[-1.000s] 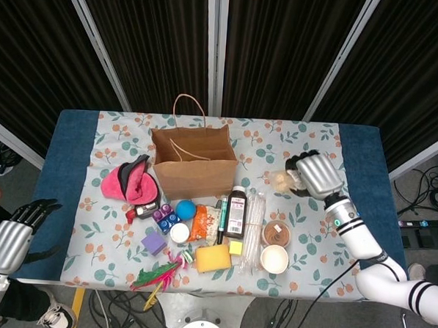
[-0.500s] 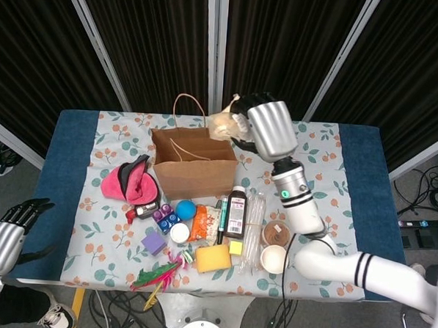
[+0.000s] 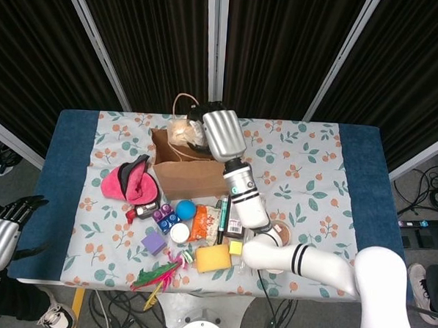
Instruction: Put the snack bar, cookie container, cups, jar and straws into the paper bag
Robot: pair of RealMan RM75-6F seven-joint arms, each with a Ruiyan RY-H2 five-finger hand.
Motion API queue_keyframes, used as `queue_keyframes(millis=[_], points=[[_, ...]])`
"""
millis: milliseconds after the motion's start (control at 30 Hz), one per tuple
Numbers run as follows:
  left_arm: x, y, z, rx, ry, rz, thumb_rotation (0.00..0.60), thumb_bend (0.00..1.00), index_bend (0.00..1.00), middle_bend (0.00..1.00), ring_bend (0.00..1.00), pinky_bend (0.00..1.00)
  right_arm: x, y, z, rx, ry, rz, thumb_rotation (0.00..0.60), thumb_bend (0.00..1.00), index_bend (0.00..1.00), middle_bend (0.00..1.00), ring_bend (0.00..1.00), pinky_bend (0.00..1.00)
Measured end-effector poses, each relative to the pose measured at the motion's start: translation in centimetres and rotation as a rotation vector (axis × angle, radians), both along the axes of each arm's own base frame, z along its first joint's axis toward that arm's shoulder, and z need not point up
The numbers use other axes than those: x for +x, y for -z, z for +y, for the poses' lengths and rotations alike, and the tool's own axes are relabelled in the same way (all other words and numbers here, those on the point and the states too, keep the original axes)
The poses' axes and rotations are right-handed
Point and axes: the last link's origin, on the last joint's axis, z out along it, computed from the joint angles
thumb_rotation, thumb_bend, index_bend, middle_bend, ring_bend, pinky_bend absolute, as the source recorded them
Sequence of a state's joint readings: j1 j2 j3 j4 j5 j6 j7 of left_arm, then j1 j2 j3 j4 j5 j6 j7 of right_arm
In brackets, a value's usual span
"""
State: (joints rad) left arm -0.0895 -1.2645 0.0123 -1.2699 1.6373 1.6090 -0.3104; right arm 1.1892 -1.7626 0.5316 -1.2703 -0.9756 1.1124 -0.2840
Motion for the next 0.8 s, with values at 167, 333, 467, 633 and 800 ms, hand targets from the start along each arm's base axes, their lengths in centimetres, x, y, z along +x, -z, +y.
queue_keyframes(millis=[167, 333, 467, 633, 800], points=[[0.0, 0.1, 0.1, -0.002, 0.0, -0.005, 0.6, 0.1, 0.25, 0.28, 0.2, 0.25, 0.2, -0.3, 0.2, 0.032, -0.02, 0.001, 0.6, 0.0, 0.3, 0.34, 0.13, 0.08], [0.2, 0.2, -0.1, -0.003, 0.005, -0.005, 0.6, 0.1, 0.25, 0.28, 0.2, 0.25, 0.0, -1.6, 0.5, 0.008, -0.028, -0.018, 0.6, 0.0, 0.27, 0.32, 0.12, 0.07], [0.4, 0.2, -0.1, -0.005, 0.007, -0.003, 0.6, 0.1, 0.25, 0.28, 0.2, 0.25, -0.5, -3.6, 0.9, -0.043, -0.04, -0.036, 0.6, 0.0, 0.27, 0.32, 0.12, 0.07], [0.9, 0.4, -0.3, -0.012, 0.023, 0.0, 0.6, 0.1, 0.25, 0.28, 0.2, 0.25, -2.1, -7.1, 1.5, -0.102, -0.045, -0.051, 0.6, 0.0, 0.27, 0.32, 0.12, 0.07], [1.4, 0.8, -0.4, -0.021, 0.035, 0.003, 0.6, 0.1, 0.25, 0.28, 0.2, 0.25, -4.8, -10.0, 2.3, -0.129, -0.022, -0.04, 0.6, 0.0, 0.27, 0.32, 0.12, 0.07]])
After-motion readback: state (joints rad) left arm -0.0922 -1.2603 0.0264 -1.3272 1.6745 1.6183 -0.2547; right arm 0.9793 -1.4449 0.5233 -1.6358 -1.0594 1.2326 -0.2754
